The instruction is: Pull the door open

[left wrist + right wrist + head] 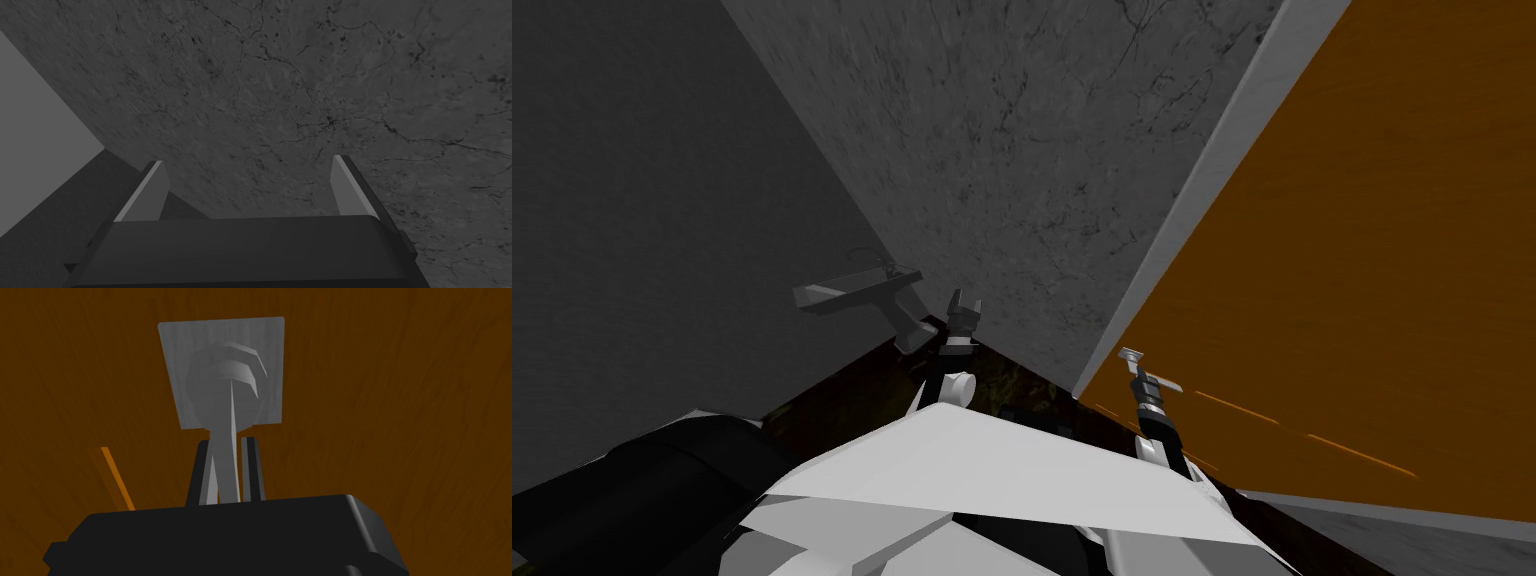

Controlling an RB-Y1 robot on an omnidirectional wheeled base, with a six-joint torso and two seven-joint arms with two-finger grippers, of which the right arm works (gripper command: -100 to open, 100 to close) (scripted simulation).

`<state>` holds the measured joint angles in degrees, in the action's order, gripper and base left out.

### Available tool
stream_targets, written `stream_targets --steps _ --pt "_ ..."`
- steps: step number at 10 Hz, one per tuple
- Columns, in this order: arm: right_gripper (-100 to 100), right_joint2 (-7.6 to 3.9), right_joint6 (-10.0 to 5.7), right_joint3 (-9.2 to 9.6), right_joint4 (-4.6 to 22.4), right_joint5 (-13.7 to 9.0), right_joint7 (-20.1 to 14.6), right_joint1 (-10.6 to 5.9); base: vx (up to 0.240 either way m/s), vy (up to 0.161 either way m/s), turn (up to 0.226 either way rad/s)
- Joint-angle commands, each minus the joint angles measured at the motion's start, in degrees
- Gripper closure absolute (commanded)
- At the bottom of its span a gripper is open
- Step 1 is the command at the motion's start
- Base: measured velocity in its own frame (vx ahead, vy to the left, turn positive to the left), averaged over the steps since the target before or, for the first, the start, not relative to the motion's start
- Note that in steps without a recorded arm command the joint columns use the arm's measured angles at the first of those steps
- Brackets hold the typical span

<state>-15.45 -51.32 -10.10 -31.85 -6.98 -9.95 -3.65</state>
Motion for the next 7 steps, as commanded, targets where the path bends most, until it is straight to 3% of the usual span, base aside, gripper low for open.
stream_targets --steps 1,7 --pt "100 -0.34 -0.22 0.76 0.0 0.5 -0.9 0.36 -0.193 -0.022 0.089" --pt "100 -3.05 -1.62 4.51 -0.5 2.8 -5.7 1.62 -0.22 -0.051 0.118"
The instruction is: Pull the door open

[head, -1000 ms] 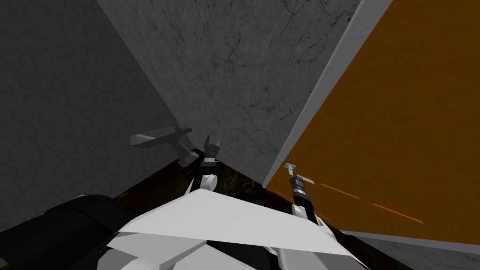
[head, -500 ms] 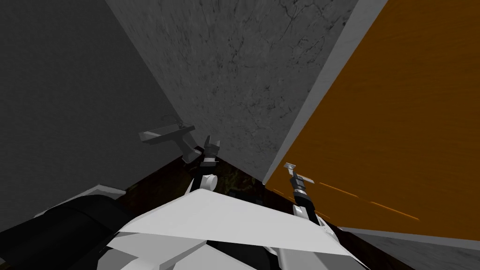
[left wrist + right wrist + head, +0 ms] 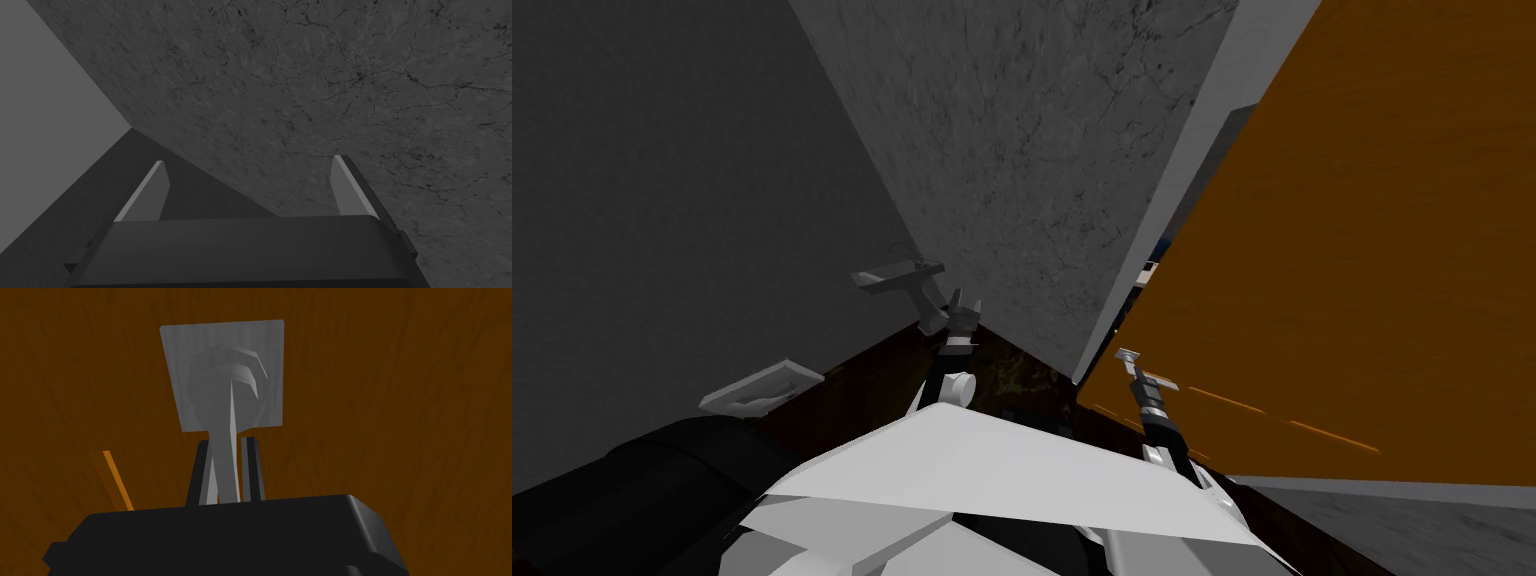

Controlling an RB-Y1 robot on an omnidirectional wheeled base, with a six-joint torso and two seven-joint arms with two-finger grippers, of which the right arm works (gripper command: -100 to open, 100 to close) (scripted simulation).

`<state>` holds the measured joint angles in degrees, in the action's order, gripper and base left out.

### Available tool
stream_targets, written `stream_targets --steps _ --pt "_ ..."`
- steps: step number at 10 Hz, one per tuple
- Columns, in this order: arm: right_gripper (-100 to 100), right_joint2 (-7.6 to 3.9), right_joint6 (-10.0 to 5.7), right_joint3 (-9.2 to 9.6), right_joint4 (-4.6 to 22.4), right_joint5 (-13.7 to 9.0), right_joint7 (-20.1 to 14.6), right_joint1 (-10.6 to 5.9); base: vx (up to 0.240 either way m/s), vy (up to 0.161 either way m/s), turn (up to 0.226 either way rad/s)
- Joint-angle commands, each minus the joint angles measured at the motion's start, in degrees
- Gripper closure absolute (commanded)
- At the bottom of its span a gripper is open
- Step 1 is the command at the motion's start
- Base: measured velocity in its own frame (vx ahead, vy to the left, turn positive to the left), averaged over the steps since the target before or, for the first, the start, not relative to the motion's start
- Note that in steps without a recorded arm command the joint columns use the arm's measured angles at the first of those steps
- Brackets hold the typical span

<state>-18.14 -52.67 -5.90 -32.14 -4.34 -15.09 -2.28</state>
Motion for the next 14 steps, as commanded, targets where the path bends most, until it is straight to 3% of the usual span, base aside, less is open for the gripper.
stream_targets --steps 1,3,10,11,12,13,14 --pt "100 -0.66 -0.43 0.71 -0.2 0.5 -1.1 0.39 -0.211 -0.052 0.089" --pt "100 -0.56 -0.5 1.01 -0.1 0.6 -1.2 0.19 -0.171 -0.035 0.051" --pt "100 -4.13 -5.45 4.78 -0.6 3.3 -6.6 3.93 -0.227 -0.058 0.122" --pt "100 -3.61 -4.9 4.69 -0.6 3.2 -6.1 3.52 -0.115 -0.014 0.026" --pt "100 -4.35 -6.67 5.35 -0.2 3.6 -7.2 4.65 -0.169 -0.052 0.147" --pt "100 -4.56 -7.1 5.48 -0.2 3.7 -7.4 4.89 -0.227 -0.08 0.168" --pt "100 -5.28 -8.57 5.89 0.1 4.0 -8.2 5.72 -0.21 -0.089 0.175"
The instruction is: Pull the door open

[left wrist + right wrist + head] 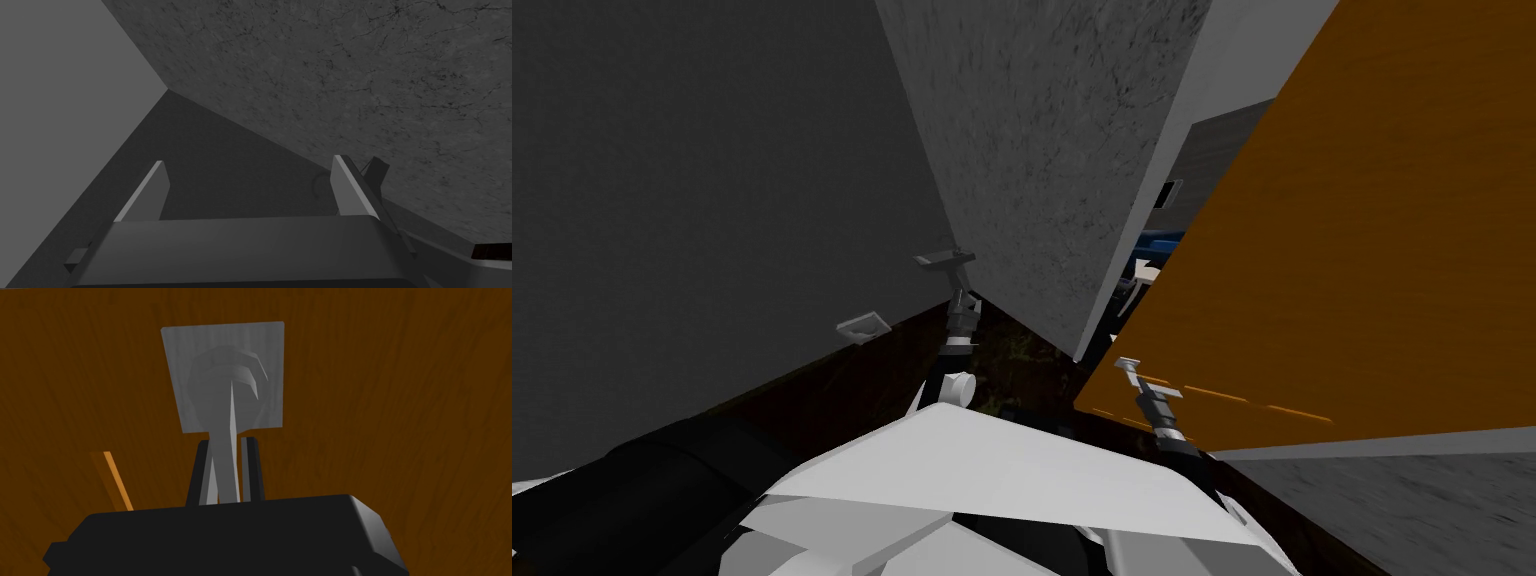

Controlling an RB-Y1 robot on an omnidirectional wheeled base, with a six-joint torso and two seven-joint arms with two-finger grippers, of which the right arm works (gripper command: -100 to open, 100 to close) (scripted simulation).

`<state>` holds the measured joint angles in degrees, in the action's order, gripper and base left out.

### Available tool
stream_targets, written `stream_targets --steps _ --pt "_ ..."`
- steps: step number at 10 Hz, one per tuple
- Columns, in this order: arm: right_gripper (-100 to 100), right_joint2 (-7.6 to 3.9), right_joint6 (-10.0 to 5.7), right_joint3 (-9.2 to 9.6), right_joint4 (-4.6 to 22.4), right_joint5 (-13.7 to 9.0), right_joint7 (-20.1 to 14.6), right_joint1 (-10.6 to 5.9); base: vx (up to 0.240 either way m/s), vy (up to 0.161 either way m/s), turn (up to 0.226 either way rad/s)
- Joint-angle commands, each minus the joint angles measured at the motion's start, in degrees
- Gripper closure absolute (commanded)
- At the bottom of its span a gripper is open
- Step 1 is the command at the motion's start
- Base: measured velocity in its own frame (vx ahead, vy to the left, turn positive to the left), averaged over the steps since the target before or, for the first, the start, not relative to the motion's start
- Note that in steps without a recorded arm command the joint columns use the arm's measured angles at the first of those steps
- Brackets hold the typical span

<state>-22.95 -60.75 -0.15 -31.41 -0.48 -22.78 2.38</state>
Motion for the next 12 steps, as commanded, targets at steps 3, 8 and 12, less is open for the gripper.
stream_targets --steps 3,8,12 --pt "100 -1.93 -3.48 0.99 -0.1 0.7 -2.0 2.74 -0.211 -0.054 0.141" --pt "100 -2.71 -5.78 1.78 -0.3 1.2 -3.1 4.94 -0.163 -0.068 0.14" --pt "100 -3.57 -8.69 1.9 0.9 1.2 -3.7 6.17 -0.222 -0.092 0.183"
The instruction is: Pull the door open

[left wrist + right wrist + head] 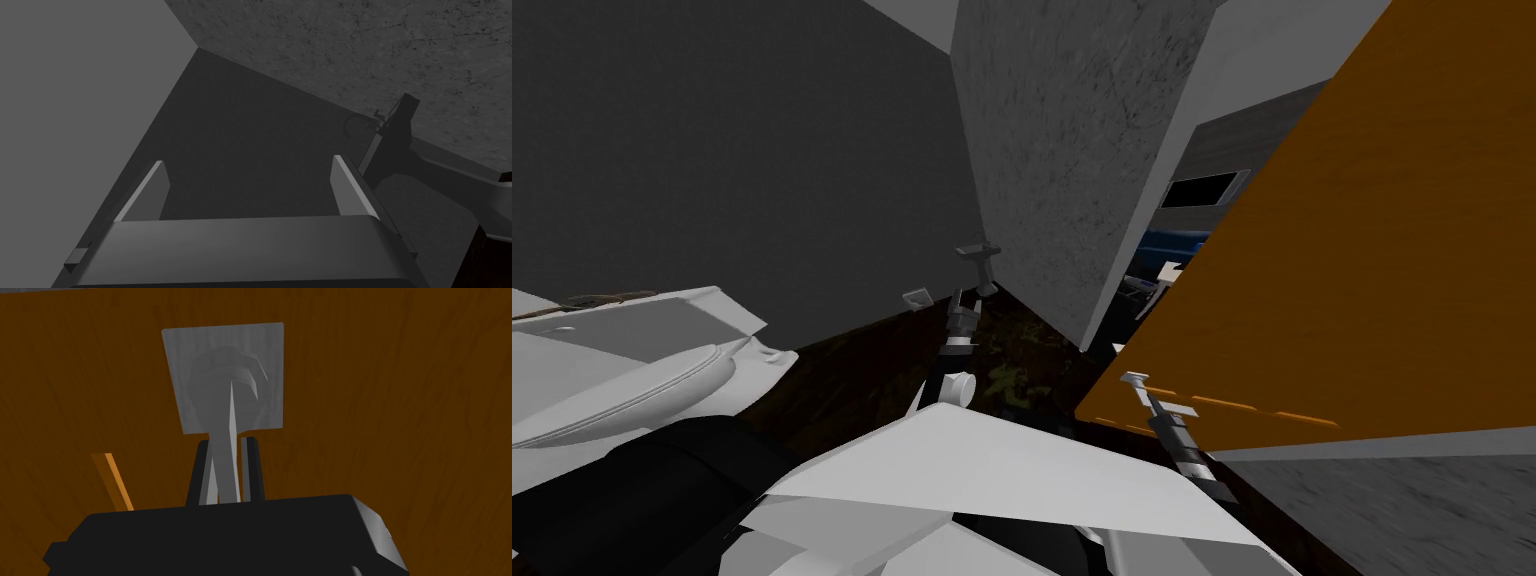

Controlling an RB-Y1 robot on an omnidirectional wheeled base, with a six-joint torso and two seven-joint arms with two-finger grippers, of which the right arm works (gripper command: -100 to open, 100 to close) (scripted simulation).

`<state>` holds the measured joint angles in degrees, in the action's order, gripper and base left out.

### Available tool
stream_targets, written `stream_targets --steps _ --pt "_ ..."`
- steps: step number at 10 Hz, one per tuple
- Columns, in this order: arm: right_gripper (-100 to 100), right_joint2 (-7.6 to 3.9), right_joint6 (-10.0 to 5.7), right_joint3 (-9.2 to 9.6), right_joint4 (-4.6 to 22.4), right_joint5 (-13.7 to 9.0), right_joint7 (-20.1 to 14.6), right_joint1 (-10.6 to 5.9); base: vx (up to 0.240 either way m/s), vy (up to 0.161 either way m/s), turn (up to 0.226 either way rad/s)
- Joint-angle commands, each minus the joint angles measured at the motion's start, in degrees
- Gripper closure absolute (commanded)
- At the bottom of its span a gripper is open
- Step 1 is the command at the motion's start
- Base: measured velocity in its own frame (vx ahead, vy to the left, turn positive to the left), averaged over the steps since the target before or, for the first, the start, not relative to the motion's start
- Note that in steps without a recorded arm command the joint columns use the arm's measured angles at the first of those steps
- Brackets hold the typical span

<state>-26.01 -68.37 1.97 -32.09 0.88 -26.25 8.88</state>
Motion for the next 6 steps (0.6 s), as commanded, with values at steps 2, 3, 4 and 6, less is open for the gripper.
stream_targets --steps 2,3,4,6 --pt "100 -0.72 -1.77 -0.2 1.8 -0.1 -0.4 -0.02 -0.144 -0.02 0.081" --pt "100 -0.99 -2.66 -0.16 2.2 -0.1 -0.6 0.35 -0.176 -0.046 0.151" --pt "100 -1.12 -3.12 -0.14 2.4 -0.1 -0.7 0.55 -0.178 -0.061 0.163" --pt "100 -0.86 -2.9 0.07 1.6 0.1 -0.7 1.17 -0.091 -0.038 0.112"
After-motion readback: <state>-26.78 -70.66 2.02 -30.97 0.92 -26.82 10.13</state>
